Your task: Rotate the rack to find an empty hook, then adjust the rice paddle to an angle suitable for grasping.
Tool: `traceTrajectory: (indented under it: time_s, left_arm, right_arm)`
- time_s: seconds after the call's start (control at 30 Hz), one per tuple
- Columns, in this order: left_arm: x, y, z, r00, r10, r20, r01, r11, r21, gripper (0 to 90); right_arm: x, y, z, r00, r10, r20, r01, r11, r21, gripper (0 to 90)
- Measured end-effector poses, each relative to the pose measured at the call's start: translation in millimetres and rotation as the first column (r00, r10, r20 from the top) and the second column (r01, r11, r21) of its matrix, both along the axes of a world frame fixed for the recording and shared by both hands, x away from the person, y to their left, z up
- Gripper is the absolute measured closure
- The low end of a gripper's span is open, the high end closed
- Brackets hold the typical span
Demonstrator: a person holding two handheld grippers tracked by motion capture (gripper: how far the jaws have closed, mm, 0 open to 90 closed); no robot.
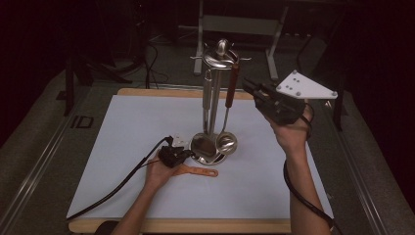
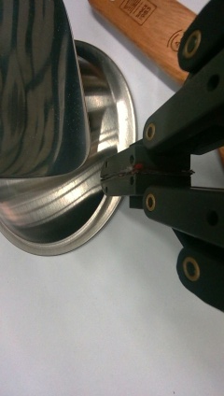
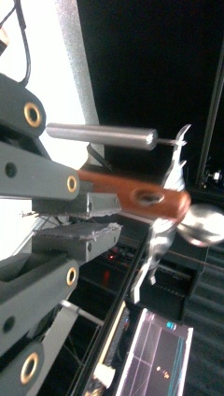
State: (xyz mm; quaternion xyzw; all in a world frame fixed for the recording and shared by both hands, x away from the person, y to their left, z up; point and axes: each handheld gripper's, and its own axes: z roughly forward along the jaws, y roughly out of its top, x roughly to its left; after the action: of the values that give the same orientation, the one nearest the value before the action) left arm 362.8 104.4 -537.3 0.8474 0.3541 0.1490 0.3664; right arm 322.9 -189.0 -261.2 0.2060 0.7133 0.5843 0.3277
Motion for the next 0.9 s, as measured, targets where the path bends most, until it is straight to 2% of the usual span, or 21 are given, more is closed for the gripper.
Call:
traceTrajectory:
  time_s: [0.07, 0.2, 0.4, 0.43, 0.47, 0.5, 0.73, 0.9]
  left_arm:
    - [-1.9, 2.6, 2.2, 1.0000, -0.007, -0.001, 0.007, 1.0000, 0.000, 90.0]
    - [-6.9, 12.3, 9.0, 0.9997, 0.011, 0.023, -0.010, 0.9998, -0.015, 90.0]
    - [-15.7, 38.5, 19.6, 0.9961, 0.071, 0.052, -0.070, 0.9973, -0.023, 89.0]
    - [-15.7, 38.5, 19.6, 0.9961, 0.071, 0.052, -0.070, 0.9973, -0.023, 88.7]
    - [-18.1, 47.8, 21.4, 0.9941, 0.094, 0.053, -0.093, 0.9953, -0.024, 88.7]
    - [-18.8, 51.5, 21.7, 0.9932, 0.103, 0.054, -0.101, 0.9945, -0.027, 88.1]
    - [-24.0, 67.3, 20.2, 0.9871, 0.151, 0.053, -0.149, 0.9881, -0.039, 87.4]
    - [-31.0, 73.2, 17.5, 0.9869, 0.154, 0.048, -0.154, 0.9880, -0.007, 86.5]
  right_arm:
    - [0.6, -4.5, -3.4, 0.9999, -0.009, -0.011, 0.009, 1.000, 0.002, 81.8]
    - [1.3, -11.0, -11.3, 0.9989, -0.026, -0.039, 0.026, 1.000, 0.008, 79.6]
    - [4.6, -14.6, -23.2, 0.9959, -0.046, -0.079, 0.047, 0.999, 0.011, 73.3]
    - [4.6, -14.6, -23.2, 0.9959, -0.046, -0.079, 0.047, 0.999, 0.011, 73.3]
    - [5.6, -14.7, -24.6, 0.9949, -0.052, -0.086, 0.053, 0.999, 0.011, 71.8]
    - [8.3, -15.2, -27.6, 0.9927, -0.061, -0.104, 0.063, 0.998, 0.014, 69.6]
    - [17.0, -14.5, -39.2, 0.9844, -0.082, -0.156, 0.084, 0.996, 0.005, 65.0]
    - [20.3, -14.6, -47.4, 0.9804, -0.082, -0.179, 0.085, 0.996, 0.009, 62.6]
